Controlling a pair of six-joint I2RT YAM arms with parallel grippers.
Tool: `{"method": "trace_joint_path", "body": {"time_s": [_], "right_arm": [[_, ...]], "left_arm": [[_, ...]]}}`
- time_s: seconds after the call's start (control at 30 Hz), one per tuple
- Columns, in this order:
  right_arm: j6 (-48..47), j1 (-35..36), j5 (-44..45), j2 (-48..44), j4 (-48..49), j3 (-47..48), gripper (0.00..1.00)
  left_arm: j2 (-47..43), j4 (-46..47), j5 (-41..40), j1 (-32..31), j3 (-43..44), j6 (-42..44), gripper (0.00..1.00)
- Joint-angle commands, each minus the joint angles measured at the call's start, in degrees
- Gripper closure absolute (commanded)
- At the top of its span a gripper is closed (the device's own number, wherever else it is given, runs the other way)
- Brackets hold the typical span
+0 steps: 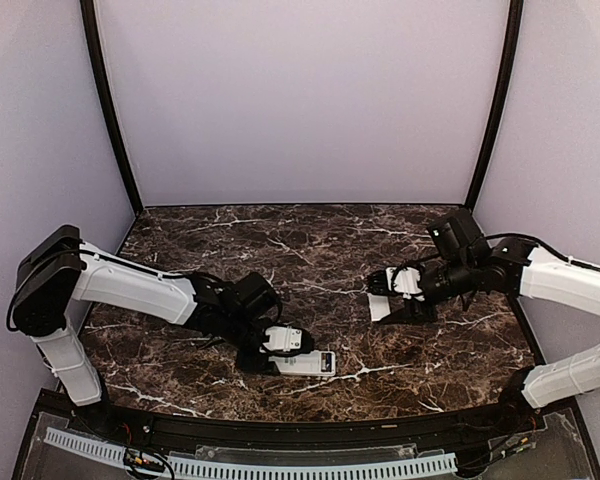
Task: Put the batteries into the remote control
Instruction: Move the remote control without the battery cover to the center of the board, then load the battery cover onto the remote control without the battery cover.
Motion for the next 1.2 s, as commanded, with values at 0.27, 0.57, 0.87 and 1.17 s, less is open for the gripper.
{"method": "trace_joint_path", "body": {"time_s": [0.27, 0.57, 0.87, 1.17], "right_arm": [[5.8, 3.3, -3.7, 5.9, 2.3, 2.3, 0.61], [20.5, 7.8, -7.6, 8.5, 10.3, 4.4, 0.61], [25.3, 10.7, -1.3, 18.7, 13.7, 3.7, 0.61], [26.0, 14.3, 2.5, 28.3, 19.0, 3.9, 0.59]], "left_arm": [[-1.0, -16.0, -3.2, 2.9, 0.4, 5.4, 0.25], [-16.5, -4.5, 0.0, 2.9, -3.7, -3.7, 0.20], [-28.5, 17.7, -14.0, 2.9, -15.6, -50.1, 0.20], [-29.0, 24.5, -18.4, 3.0, -25.4, -65.3, 0.22]]}}
